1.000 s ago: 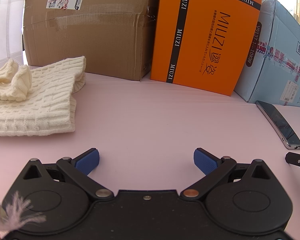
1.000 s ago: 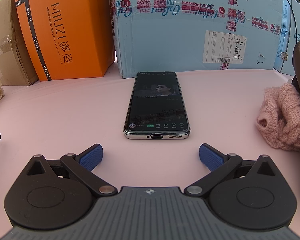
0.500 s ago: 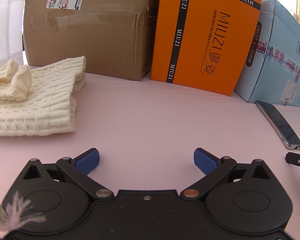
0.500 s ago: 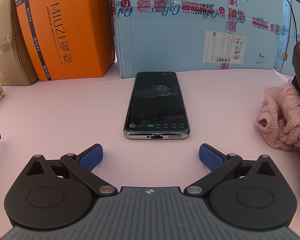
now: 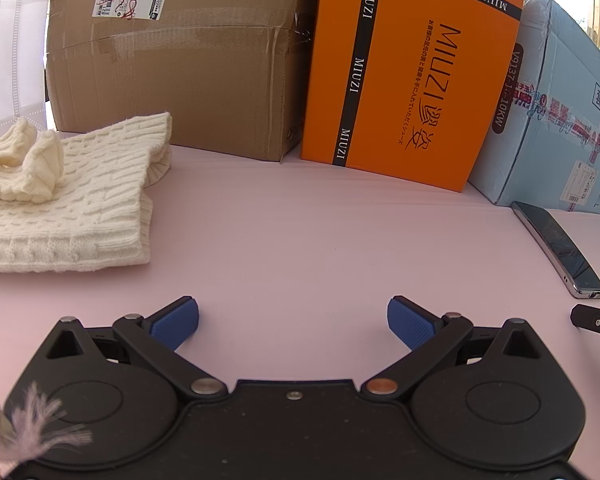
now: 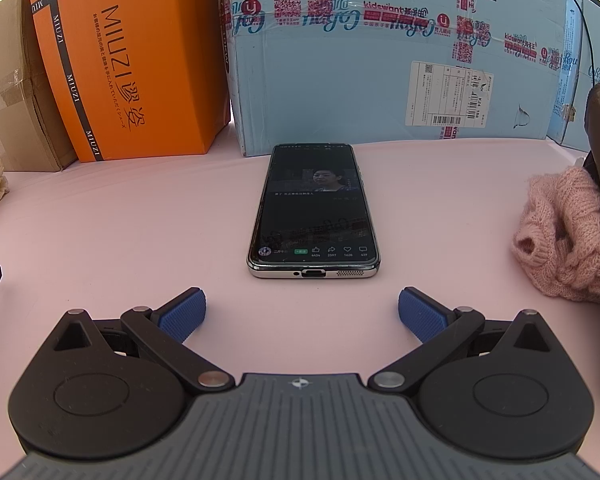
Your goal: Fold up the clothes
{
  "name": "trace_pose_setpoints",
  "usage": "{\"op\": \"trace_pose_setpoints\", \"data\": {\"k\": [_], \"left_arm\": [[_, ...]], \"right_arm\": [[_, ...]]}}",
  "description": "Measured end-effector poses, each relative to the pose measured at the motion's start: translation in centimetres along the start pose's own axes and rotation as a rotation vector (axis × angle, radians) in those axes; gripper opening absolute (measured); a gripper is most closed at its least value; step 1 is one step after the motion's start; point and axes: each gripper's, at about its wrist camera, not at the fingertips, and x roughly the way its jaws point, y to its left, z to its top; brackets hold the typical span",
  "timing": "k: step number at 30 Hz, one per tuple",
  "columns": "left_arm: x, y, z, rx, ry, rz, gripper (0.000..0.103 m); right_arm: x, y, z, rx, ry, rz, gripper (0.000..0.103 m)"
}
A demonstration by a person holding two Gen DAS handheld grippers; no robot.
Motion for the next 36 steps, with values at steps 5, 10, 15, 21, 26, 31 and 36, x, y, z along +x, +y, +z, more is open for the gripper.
{"op": "trace_pose_setpoints", "data": {"k": [5, 10, 15, 21, 26, 31, 36], "left_arm": [[0.0, 0.0, -0.01, 0.0, 0.0, 0.0, 0.103], [0.0, 0.0, -0.03, 0.0, 0.0, 0.0, 0.103], [0.0, 0.01, -0.04, 0.0, 0.0, 0.0, 0.103], [0.01, 0.01, -0.04, 0.0, 0.0, 0.0, 0.103], [0.01, 0.01, -0.04, 0.0, 0.0, 0.0, 0.103], [0.01, 0.01, -0.04, 0.0, 0.0, 0.0, 0.103], [0.02, 0.02, -0.04, 0.0, 0.0, 0.0, 0.103]], "right_arm": [[0.01, 0.0, 0.03, 0.0, 0.0, 0.0, 0.103], [-0.02, 0.0, 0.07, 0.0, 0.0, 0.0, 0.103], [-0.06, 0.0, 0.12, 0.0, 0.0, 0.0, 0.103], [-0.02, 0.02, 0.04, 0.0, 0.0, 0.0, 0.103], [0.04, 0.03, -0.08, 0.0, 0.0, 0.0, 0.103], [0.02, -0.03, -0.19, 0.0, 0.0, 0.0, 0.103], [0.0, -0.1, -0.29, 0.0, 0.0, 0.0, 0.103]]}}
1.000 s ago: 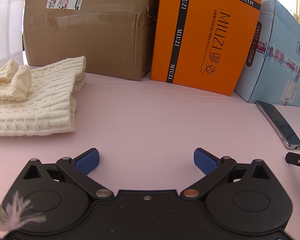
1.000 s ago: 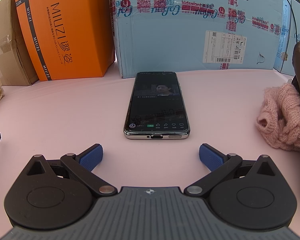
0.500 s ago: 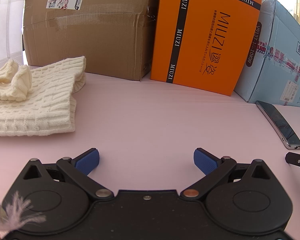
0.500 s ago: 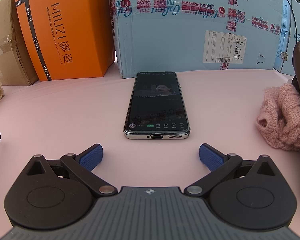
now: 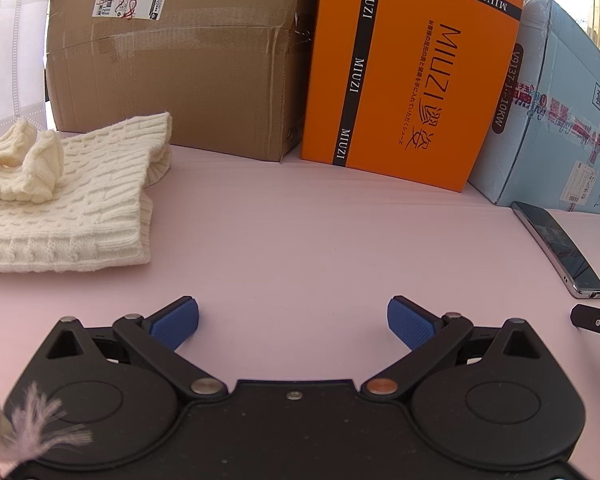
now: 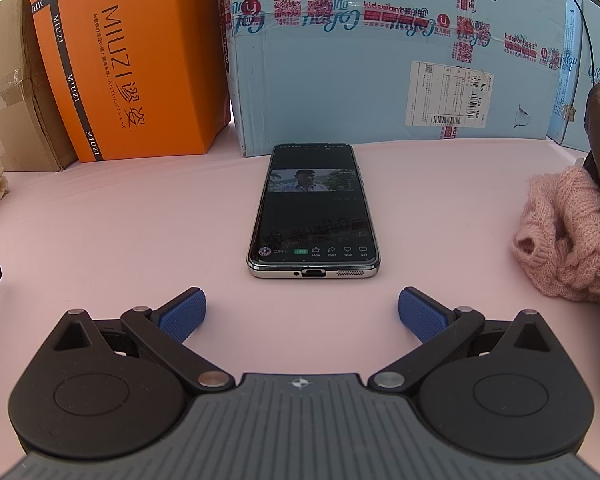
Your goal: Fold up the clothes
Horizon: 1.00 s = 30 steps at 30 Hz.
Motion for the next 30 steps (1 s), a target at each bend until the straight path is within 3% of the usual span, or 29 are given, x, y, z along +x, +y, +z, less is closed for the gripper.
{"op": "trace_pose_setpoints", "data": {"k": [30], "left_arm": [[0.07, 0.1, -0.22, 0.001, 0.0, -0.001, 0.103]], "right_arm": [[-0.09, -0.01, 0.29, 0.001, 0.0, 0.0, 0.103]]}}
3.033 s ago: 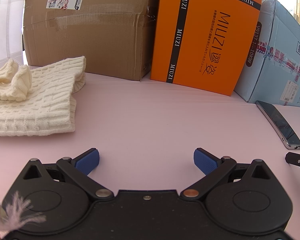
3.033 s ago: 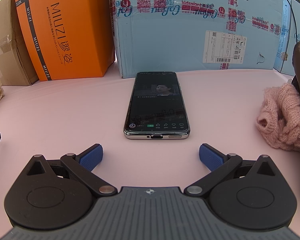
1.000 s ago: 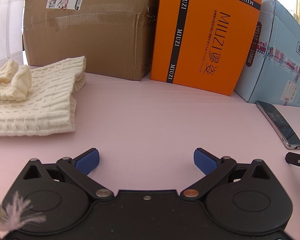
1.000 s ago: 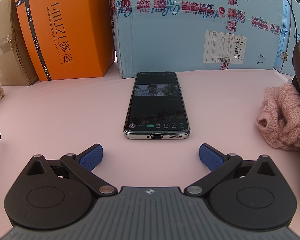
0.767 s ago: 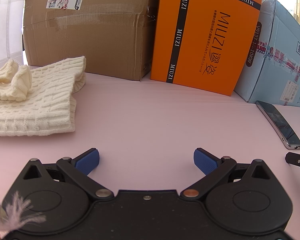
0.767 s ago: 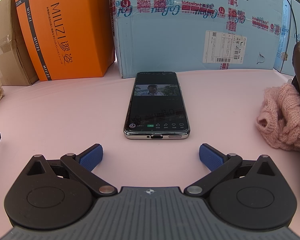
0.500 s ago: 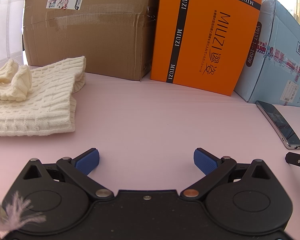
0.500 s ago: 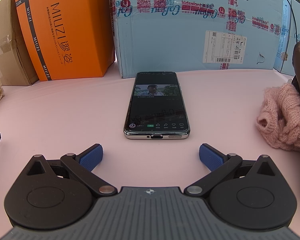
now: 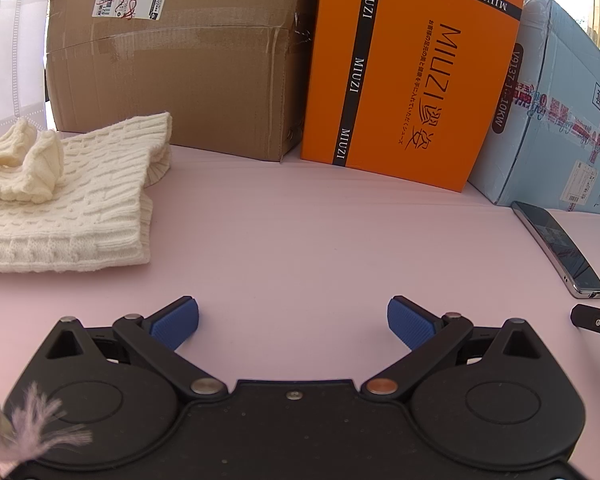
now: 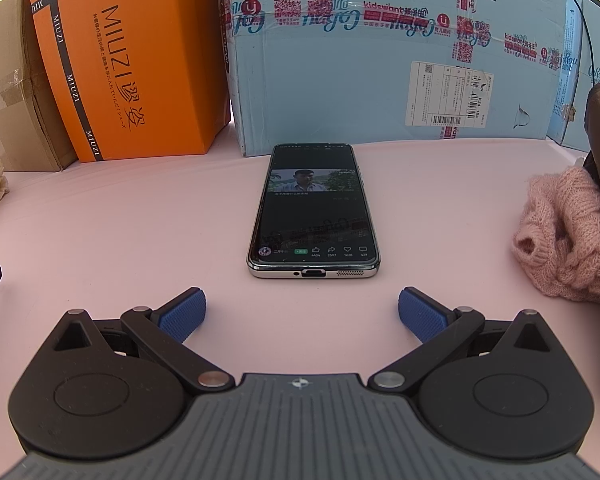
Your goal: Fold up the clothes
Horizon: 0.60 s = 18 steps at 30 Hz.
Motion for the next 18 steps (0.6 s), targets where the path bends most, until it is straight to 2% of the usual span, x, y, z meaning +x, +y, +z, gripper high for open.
{"op": "trace_pose_setpoints", "data": {"k": [18], "left_arm": [[0.02, 0.02, 0.0, 0.0, 0.0, 0.0, 0.103]], "right_arm": [[0.09, 0.11, 0.11, 0.0, 0.0, 0.0, 0.103]]}}
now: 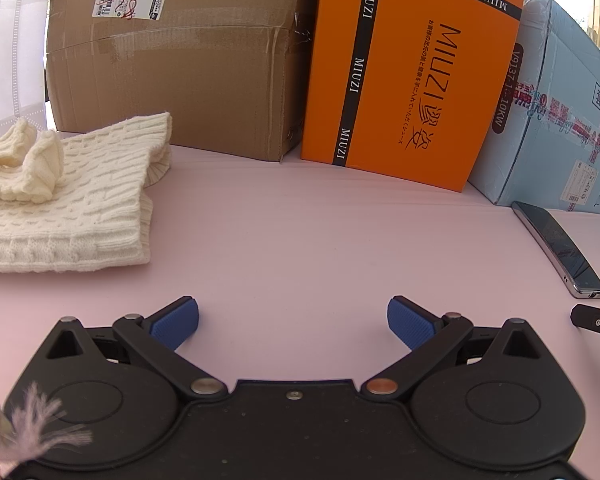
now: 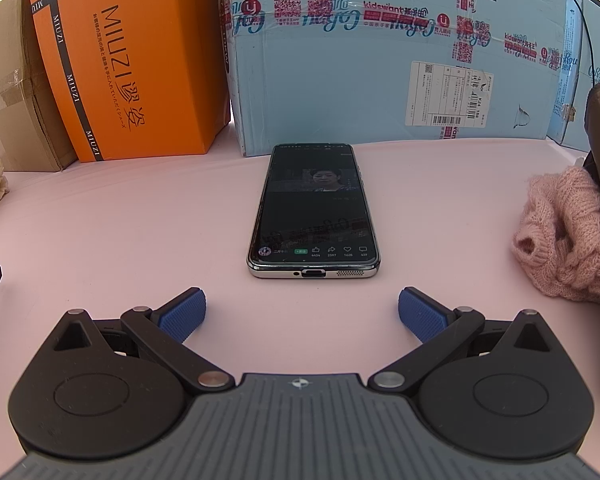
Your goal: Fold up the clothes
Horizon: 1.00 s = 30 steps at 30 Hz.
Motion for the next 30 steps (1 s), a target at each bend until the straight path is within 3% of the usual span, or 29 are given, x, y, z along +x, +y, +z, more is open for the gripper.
{"op": "trace_pose_setpoints", "data": {"k": [26, 30], "left_arm": [[0.11, -0.01, -0.15, 0.014, 0.005, 0.01, 0.103], [-0.21, 0.25, -0.13, -0.002, -0.01, -0.021, 0.103]], "right_arm": [[0.12, 0.05, 0.17, -0.001, 0.004, 0.0, 0.103], [-0.01, -0.01, 0.22, 0.001, 0.002, 0.003, 0.103]]}}
